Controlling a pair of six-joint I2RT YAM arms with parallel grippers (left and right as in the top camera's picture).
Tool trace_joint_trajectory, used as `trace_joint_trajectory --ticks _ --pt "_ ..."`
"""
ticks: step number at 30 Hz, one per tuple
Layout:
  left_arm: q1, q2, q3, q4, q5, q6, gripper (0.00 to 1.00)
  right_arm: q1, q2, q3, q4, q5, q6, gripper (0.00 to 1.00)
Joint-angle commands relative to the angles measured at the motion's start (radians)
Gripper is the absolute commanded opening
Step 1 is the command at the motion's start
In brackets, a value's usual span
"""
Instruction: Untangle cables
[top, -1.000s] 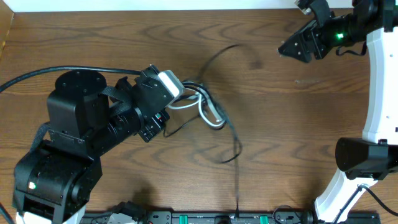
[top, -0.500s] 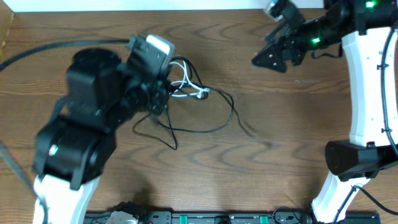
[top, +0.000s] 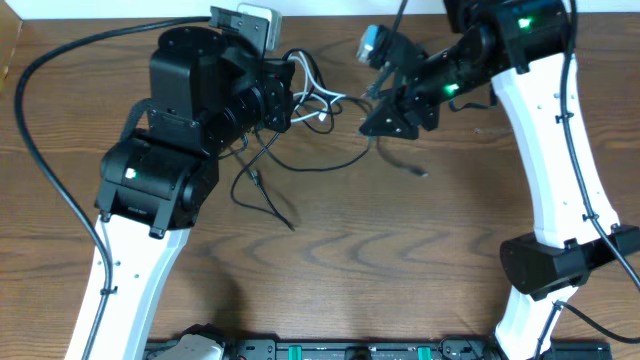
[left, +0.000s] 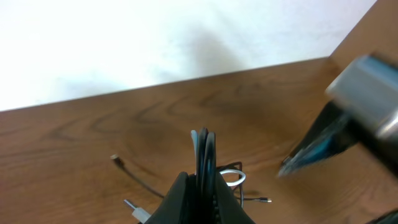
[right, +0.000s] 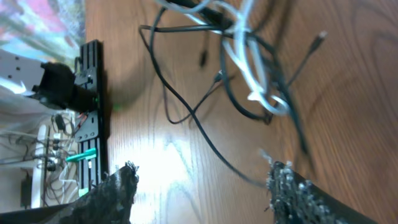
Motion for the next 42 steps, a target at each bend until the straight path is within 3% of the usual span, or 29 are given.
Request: trace_joint_trajectory --ticks 1,11,15,22,34,42 --pt "-0.002 -0.015 0.076 0.02 0.045 -0.06 0.08 0.034 -0.007 -0.006 0.006 -0.012 -0.032 0.64" --pt "-0.033 -0.015 0.105 0.055 0.045 -0.328 0.08 0.062 -0.007 -0.006 0.024 -0.016 -0.073 0.63" --pt "-0.074 -0.014 0.105 0.026 -0.061 -0.349 0.08 0.063 -0.007 -0.006 0.03 -0.016 -0.097 0.65" --pt "-0.073 -0.013 0.105 -0.006 -0.09 -0.372 0.08 0.066 -0.007 -0.006 0.024 0.01 -0.22 0.65" --pt "-0.073 -0.013 0.105 -0.006 -0.086 -0.554 0.08 0.102 -0.007 -0.006 0.018 0.074 -0.394 0.69" --pt "-0.074 -0.013 0.105 0.011 -0.011 -0.662 0.07 0.105 -0.007 -0.006 0.043 0.093 -0.418 0.67"
